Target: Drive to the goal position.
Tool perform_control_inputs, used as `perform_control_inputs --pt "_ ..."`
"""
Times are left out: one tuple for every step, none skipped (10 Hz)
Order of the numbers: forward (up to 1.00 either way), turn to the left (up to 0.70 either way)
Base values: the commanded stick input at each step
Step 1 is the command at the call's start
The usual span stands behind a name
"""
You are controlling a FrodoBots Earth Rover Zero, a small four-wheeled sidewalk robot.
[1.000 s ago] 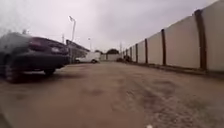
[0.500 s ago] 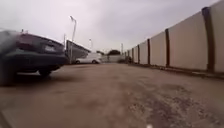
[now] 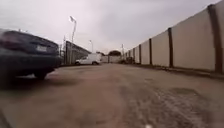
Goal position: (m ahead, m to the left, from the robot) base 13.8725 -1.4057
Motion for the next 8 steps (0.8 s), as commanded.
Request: perform_control_inputs --pt "0.85 0.01" --pt "0.85 0.01" --pt "0.85 0.01" --pt "0.85 0.01" --pt "0.85 0.01" --pt "0.85 0.01" --pt "0.85 0.01" --pt "0.85 0.01"
